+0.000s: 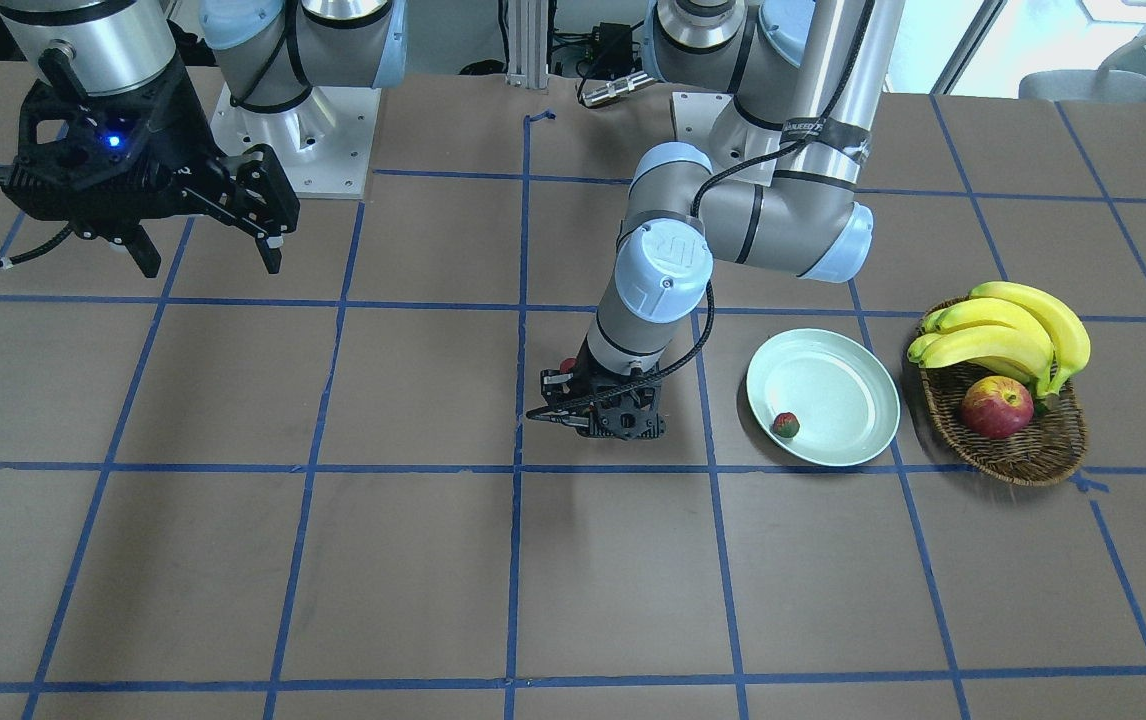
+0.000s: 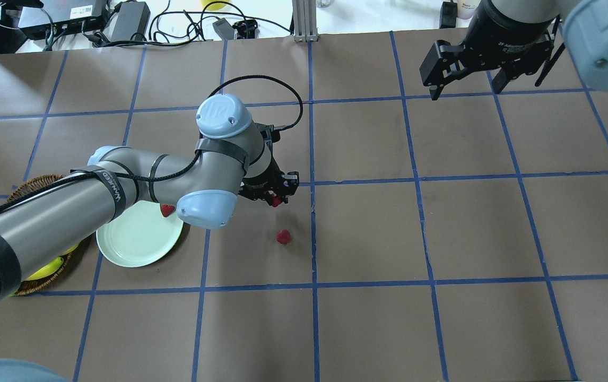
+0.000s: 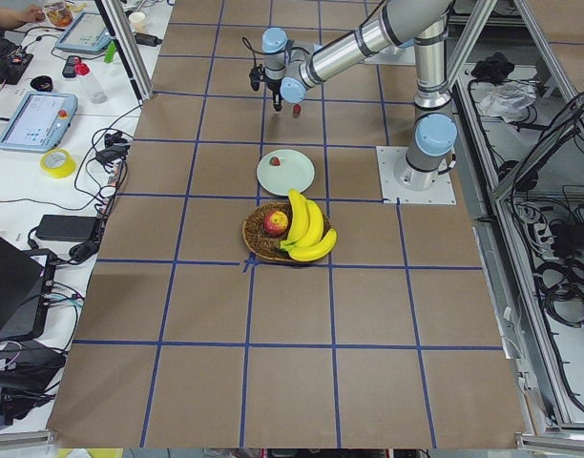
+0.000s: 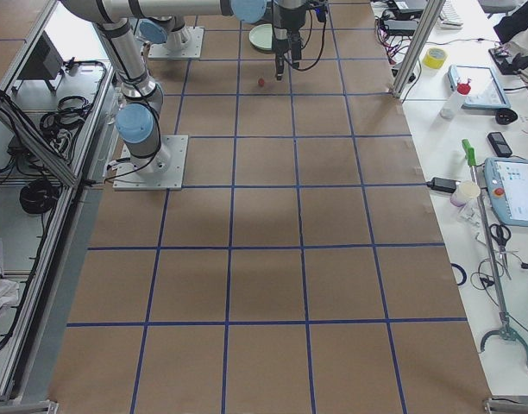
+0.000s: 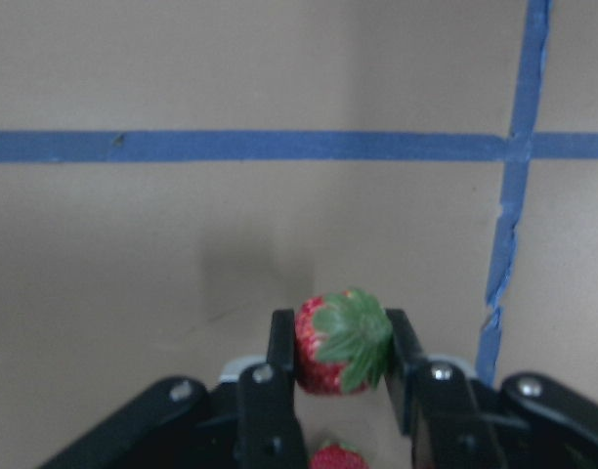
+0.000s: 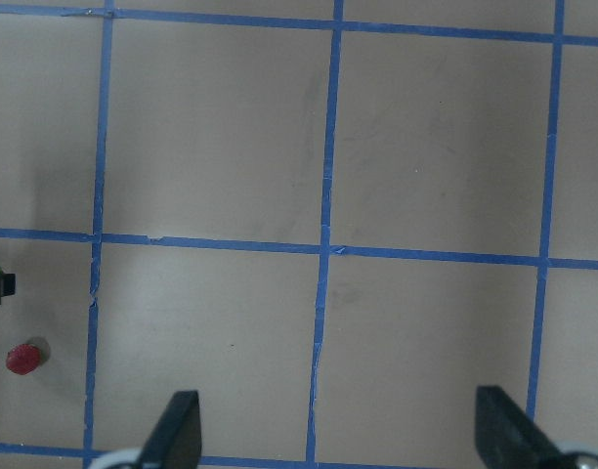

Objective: Collect all strawberries into plate
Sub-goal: 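Move the left gripper back to the strawberries and grasp another, then carry the strawberry over the plate and open the left gripper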

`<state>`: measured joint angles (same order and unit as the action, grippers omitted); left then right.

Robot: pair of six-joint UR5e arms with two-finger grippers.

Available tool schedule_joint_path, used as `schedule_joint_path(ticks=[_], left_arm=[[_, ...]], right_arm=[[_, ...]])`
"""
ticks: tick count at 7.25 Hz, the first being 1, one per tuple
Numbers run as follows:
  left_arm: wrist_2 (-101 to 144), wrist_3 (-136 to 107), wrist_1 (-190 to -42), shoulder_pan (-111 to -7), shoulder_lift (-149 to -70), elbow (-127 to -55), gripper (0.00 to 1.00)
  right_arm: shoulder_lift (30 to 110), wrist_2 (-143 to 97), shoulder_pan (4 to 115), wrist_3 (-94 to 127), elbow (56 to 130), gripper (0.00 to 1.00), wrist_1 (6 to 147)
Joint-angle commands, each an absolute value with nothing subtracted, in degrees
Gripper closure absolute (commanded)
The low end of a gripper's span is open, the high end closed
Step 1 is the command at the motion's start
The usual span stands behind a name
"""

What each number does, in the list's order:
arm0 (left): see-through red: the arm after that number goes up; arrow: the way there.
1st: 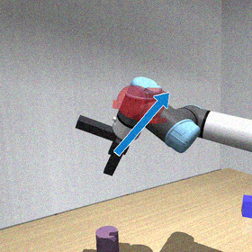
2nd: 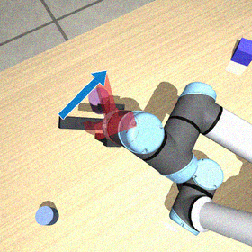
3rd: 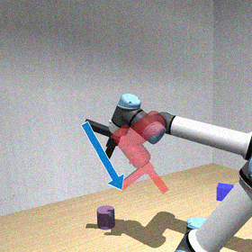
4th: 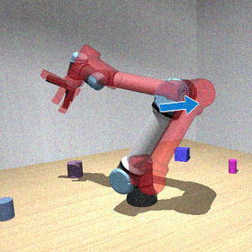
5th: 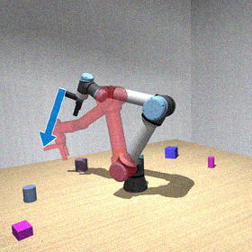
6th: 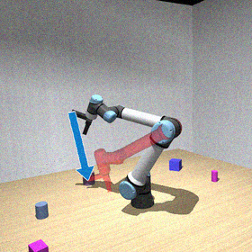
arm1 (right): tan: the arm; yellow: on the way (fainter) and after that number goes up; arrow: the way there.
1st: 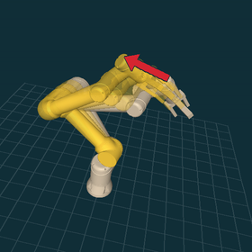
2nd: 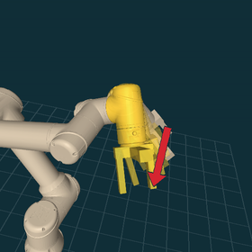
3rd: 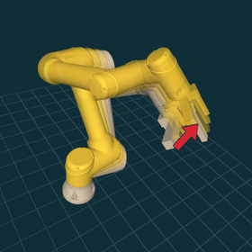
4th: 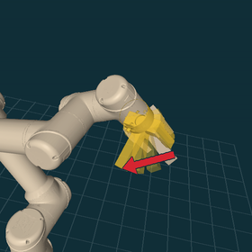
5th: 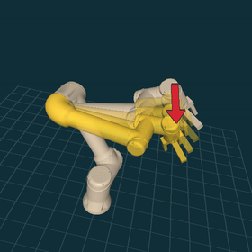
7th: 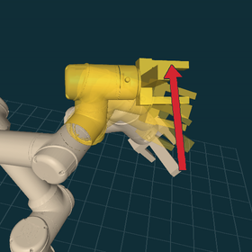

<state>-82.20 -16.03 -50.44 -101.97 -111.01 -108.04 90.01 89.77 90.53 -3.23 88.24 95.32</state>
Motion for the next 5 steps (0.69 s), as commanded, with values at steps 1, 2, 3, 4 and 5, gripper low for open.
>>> schedule_joint_path(ticks=[1,2,3,4,5], left_arm=[[-88.38,-9.99,-66.71,-94.26,-107.86,-100.4,1.0],[-91.46,-2.62,-72.02,-89.26,-106.36,-99.15,1.0],[-93.06,1.28,-73.72,-83.55,-105.65,-100.01,1.0],[-93.08,5.76,-74.96,-77.58,-105.64,-102.19,1.0],[-93.25,9.02,-74.62,-73.69,-105.64,-104.39,1.0]], right_arm=[[90.0,89.74,90.53,-3.16,88.16,0.0,95.36],[90.0,89.82,90.53,-3.25,88.24,0.0,95.36],[90.0,89.74,90.53,-3.25,88.16,0.0,95.36],[90.0,89.82,90.53,-3.25,88.24,0.0,95.36],[90.0,89.74,90.53,-3.16,88.16,0.0,95.36]])
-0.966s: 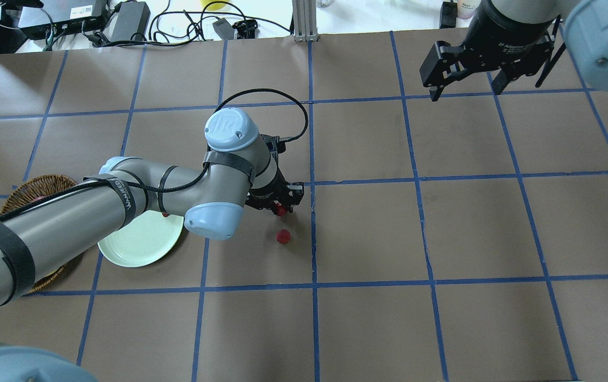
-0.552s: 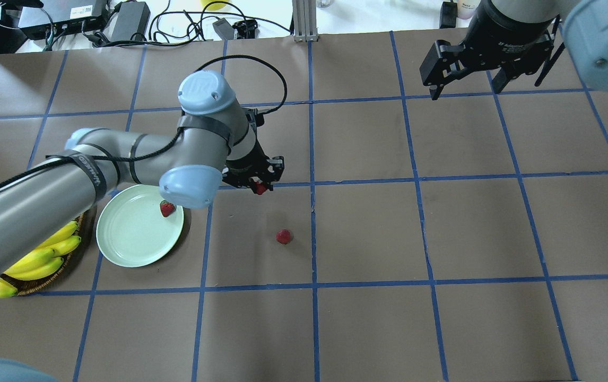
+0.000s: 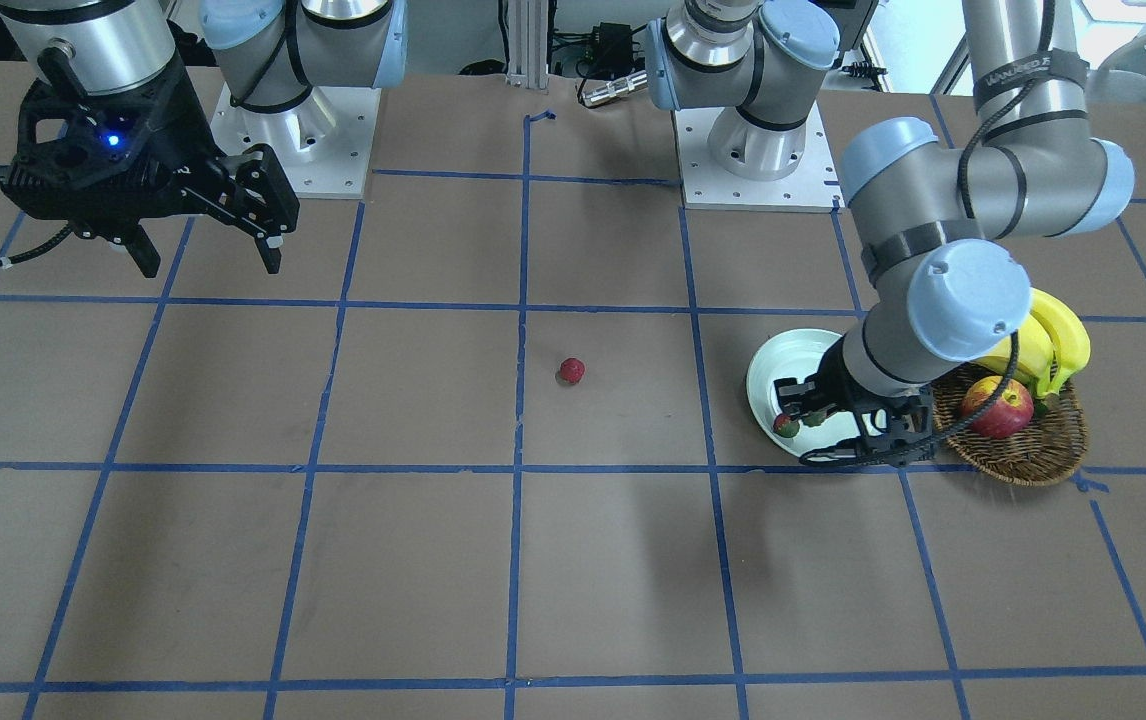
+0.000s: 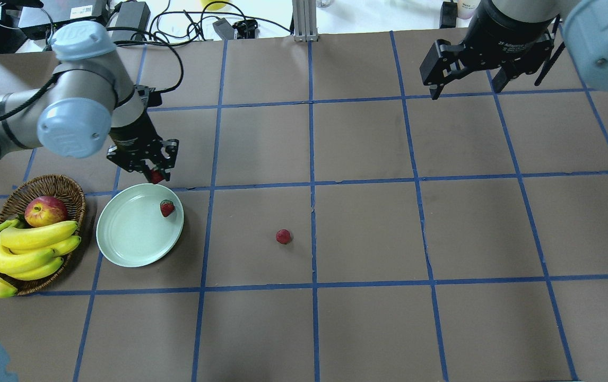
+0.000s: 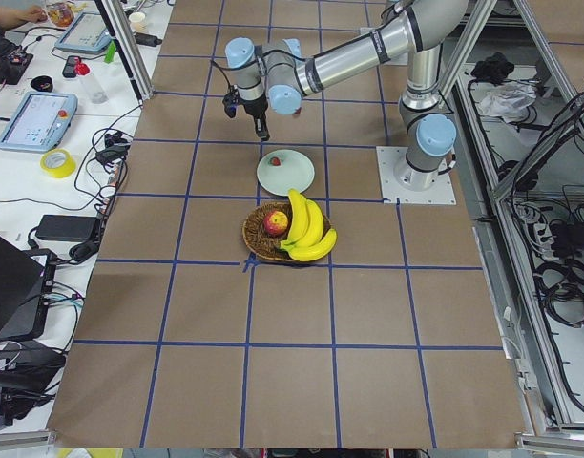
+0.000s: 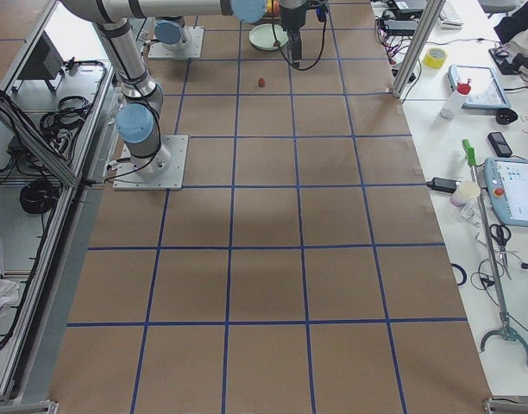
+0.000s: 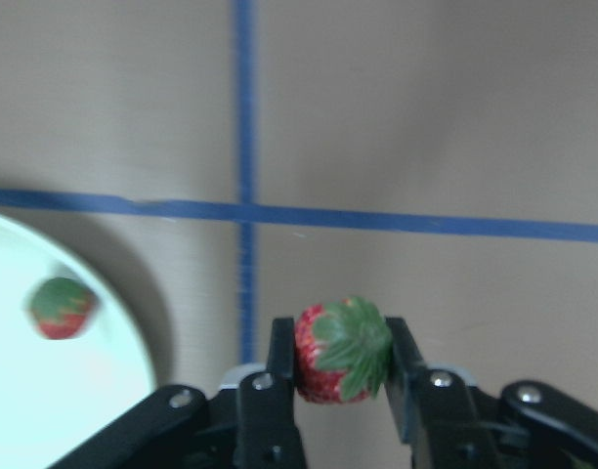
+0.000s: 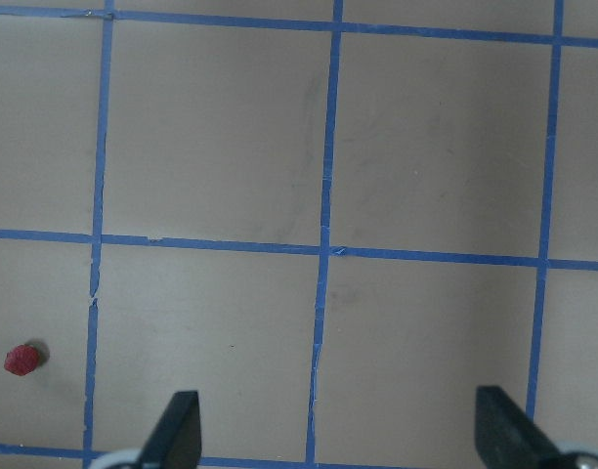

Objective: Collect all strawberries into plate
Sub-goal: 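Carry the strawberry over the plate and open the left gripper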

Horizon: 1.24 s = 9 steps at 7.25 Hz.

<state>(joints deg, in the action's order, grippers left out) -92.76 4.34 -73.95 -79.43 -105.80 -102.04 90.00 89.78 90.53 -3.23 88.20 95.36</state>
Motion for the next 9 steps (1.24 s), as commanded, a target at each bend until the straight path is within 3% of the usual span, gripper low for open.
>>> schedule_joint_path(ticks=[1,3,4,5,6,9], left_arm=[[-93.16,9.92,-74.27,-72.87,-106.43,-105.81,1.0],[-93.16,9.84,-74.18,-72.69,-107.49,-107.05,1.0],[-93.08,9.84,-74.18,-72.77,-107.58,-106.96,0.83],[-93.08,9.93,-74.18,-72.69,-107.58,-106.96,0.11],[-93.25,9.84,-74.09,-72.77,-107.23,-106.44,0.0],[-91.15,5.83,-74.79,-78.18,-105.74,-101.53,0.0]], right_arm=[[90.0,89.65,90.53,-3.16,88.24,0.0,95.36],[90.0,89.65,90.53,-3.16,88.24,0.0,95.36],[90.0,89.56,90.53,-3.16,88.16,0.0,95.36],[90.0,89.56,90.53,-3.16,88.24,0.0,95.36],[90.0,89.56,90.53,-3.16,88.24,0.0,95.36],[90.0,89.47,90.53,-3.16,88.24,0.0,95.45]])
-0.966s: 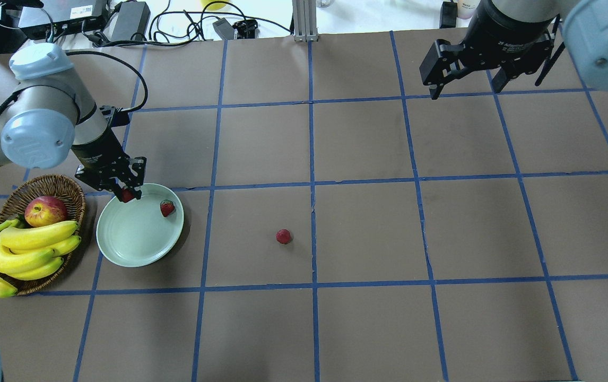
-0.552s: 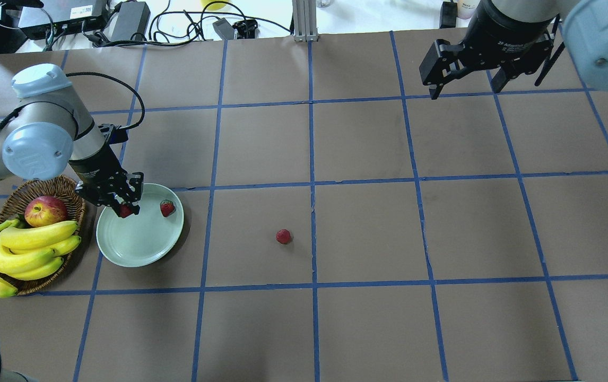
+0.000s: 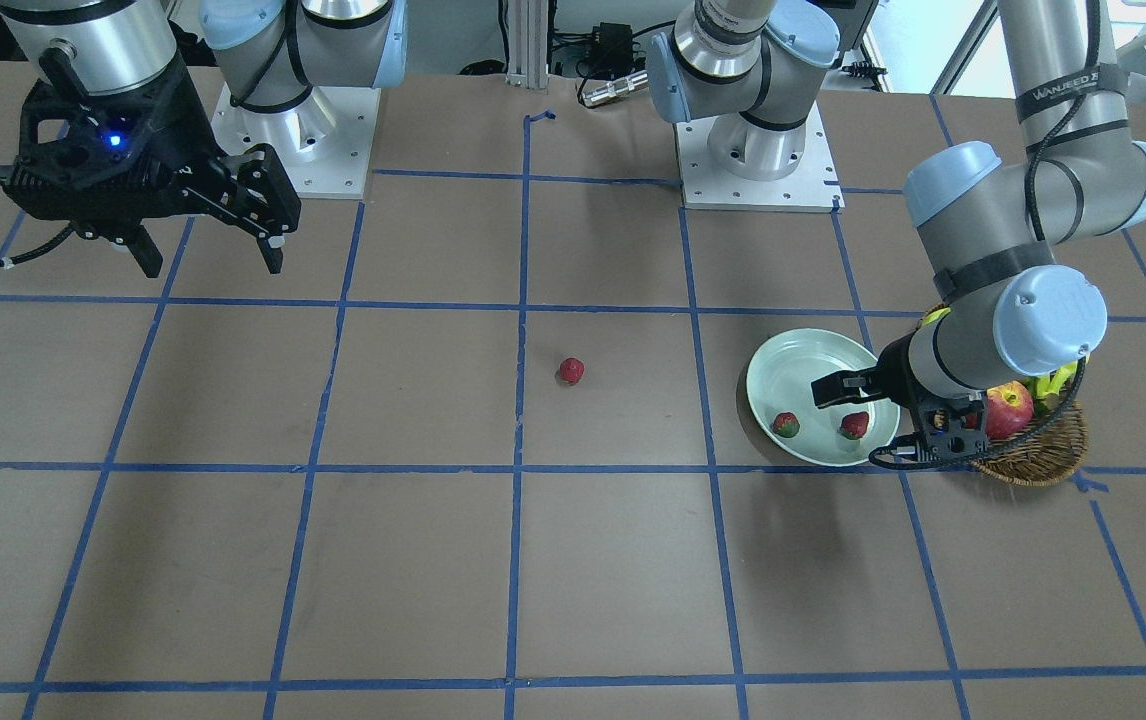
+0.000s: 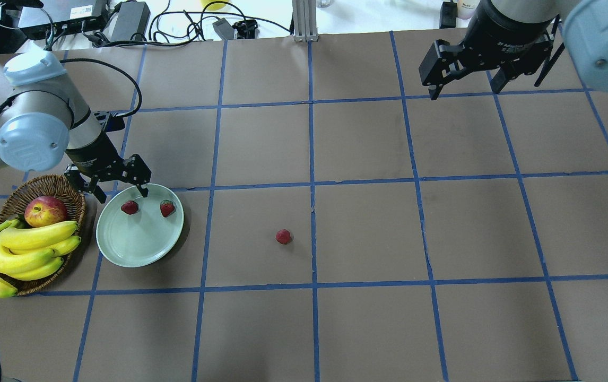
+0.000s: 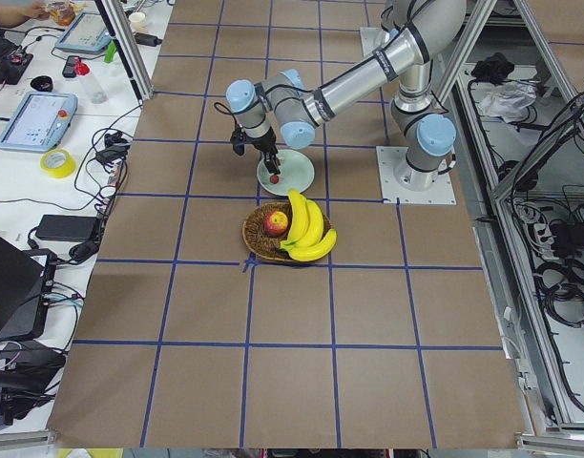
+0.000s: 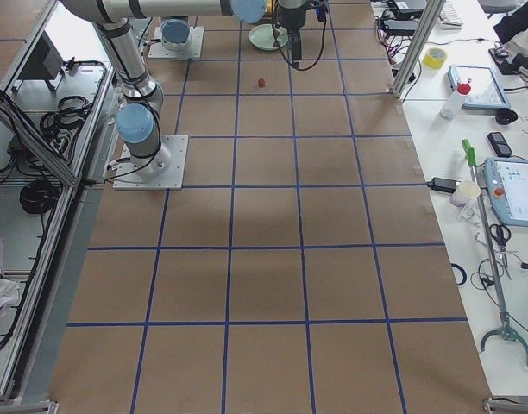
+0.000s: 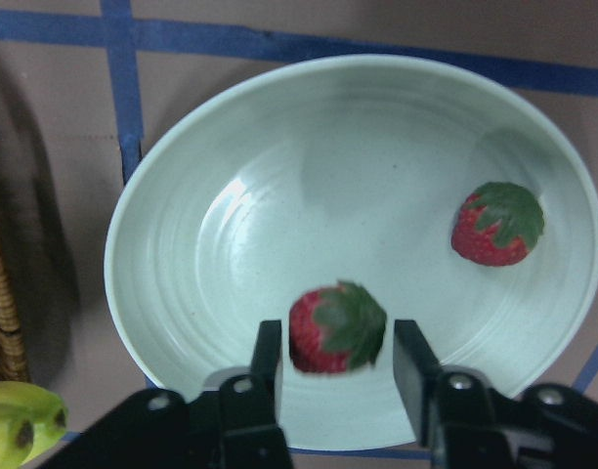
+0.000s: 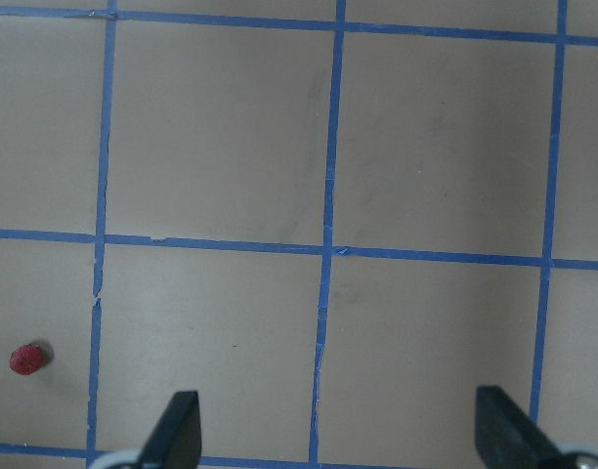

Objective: Collect all strawberries into plate
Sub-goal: 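Move the left gripper to the last strawberry and grasp it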

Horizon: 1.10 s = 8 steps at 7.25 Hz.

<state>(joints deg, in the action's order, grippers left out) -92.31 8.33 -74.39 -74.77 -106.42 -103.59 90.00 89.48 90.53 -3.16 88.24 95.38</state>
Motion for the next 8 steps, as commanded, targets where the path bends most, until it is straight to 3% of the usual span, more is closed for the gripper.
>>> schedule_joint_path(ticks=[1,5,8], left_arm=[[-87.75,-1.86,-74.62,-83.27,-105.3,-101.34,0.0],[-82.71,-22.29,-66.12,-101.22,-107.22,-103.35,0.0],[-77.7,-23.03,-52.87,-102.48,-108.89,-113.25,0.0]], right_arm=[[90.0,89.47,90.53,-3.16,88.24,0.0,95.54],[90.0,89.38,90.53,-3.25,88.24,0.0,95.62],[89.91,89.38,90.53,-3.16,88.24,0.0,95.62]])
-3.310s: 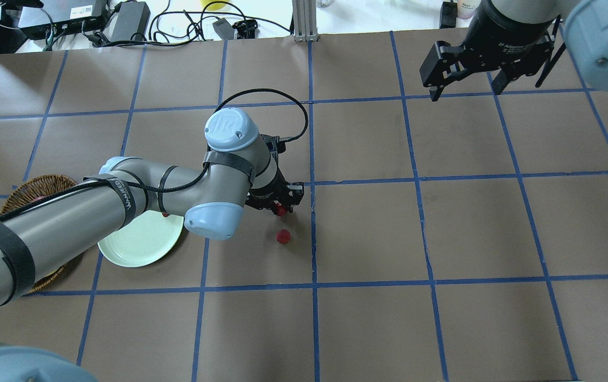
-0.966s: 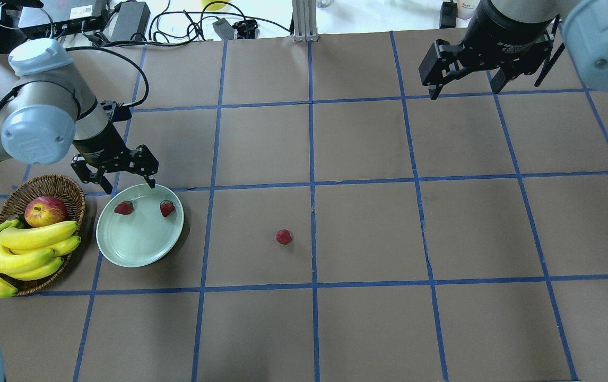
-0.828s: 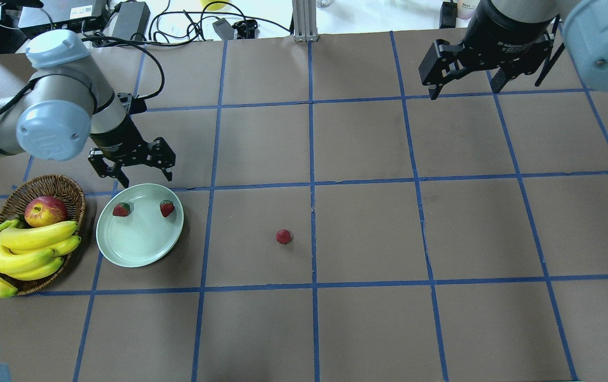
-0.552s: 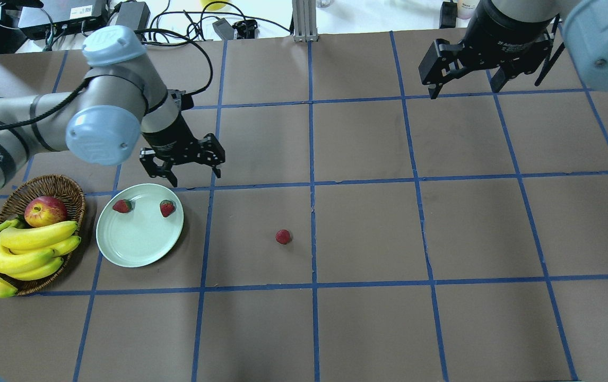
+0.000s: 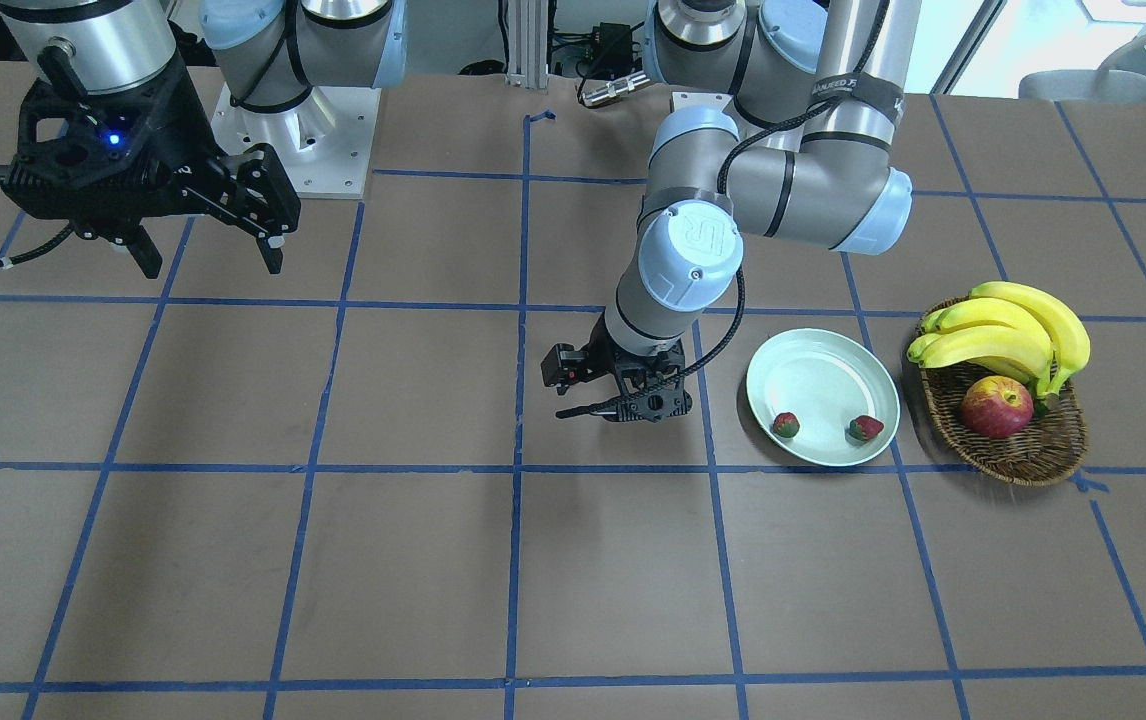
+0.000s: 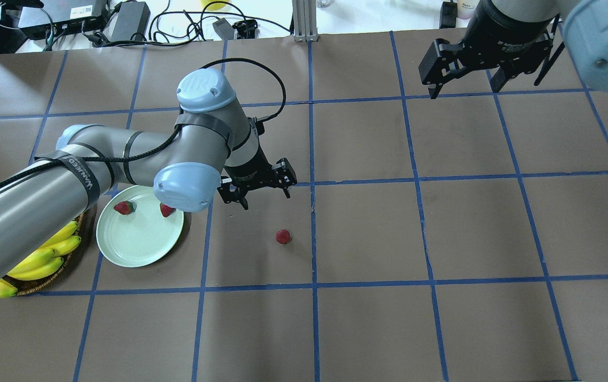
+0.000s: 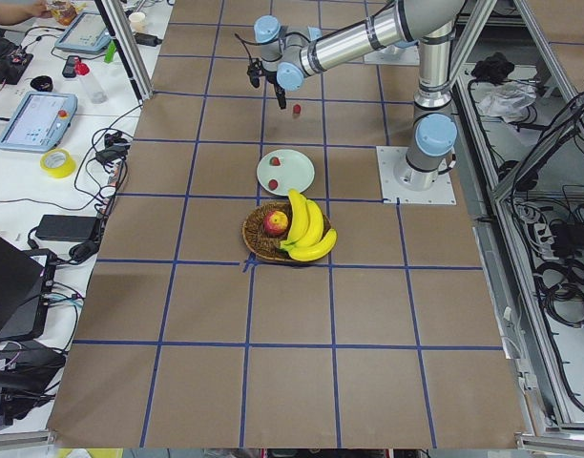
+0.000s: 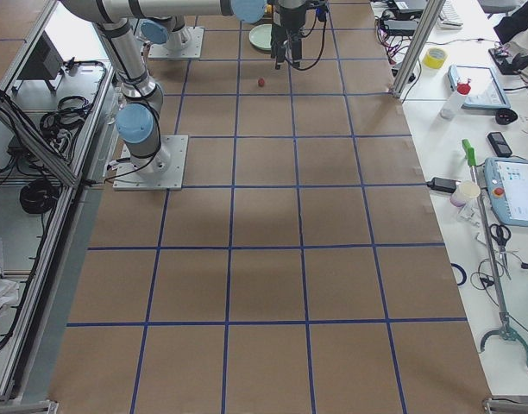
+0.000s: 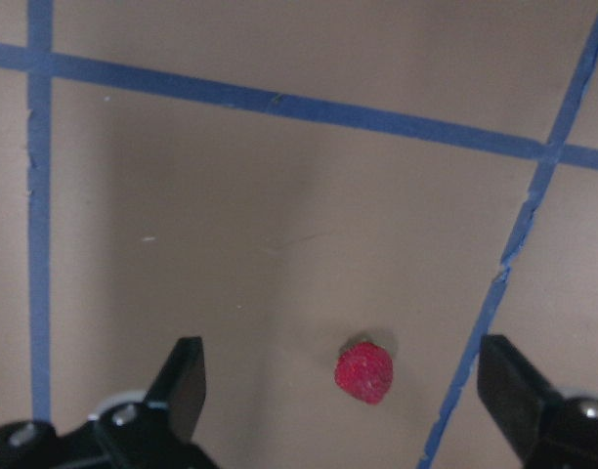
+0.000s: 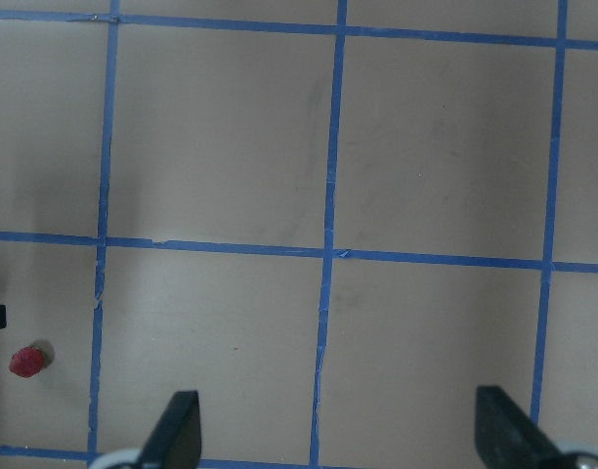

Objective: Collect all strawberries into plate
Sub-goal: 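Move the left gripper to the last strawberry and grasp it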

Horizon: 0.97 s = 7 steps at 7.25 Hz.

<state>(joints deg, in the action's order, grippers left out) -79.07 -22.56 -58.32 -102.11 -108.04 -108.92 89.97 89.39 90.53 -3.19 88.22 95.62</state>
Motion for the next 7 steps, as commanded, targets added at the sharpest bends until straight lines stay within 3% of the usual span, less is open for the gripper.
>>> schedule_joint_path(ticks=[1,2,3,5,7], left_arm=[[-77.52,-23.11,-50.82,-102.83,-109.16,-114.77,0.0],[-77.52,-23.03,-50.8,-103.01,-109.33,-115.22,0.02],[-77.43,-23.03,-50.8,-103.7,-109.77,-115.4,0.17],[-77.43,-23.03,-50.97,-104.5,-110.12,-115.4,0.18],[-77.87,-23.11,-51.24,-104.5,-110.65,-115.4,0.39]], right_arm=[[90.0,89.47,90.53,-3.25,88.16,0.0,95.62],[90.0,89.39,90.53,-3.25,88.24,0.0,95.62],[90.0,89.47,90.53,-3.25,88.24,0.0,95.62],[89.91,89.38,90.53,-3.25,88.15,0.0,95.62],[89.91,89.38,90.53,-3.16,88.24,0.0,95.62]])
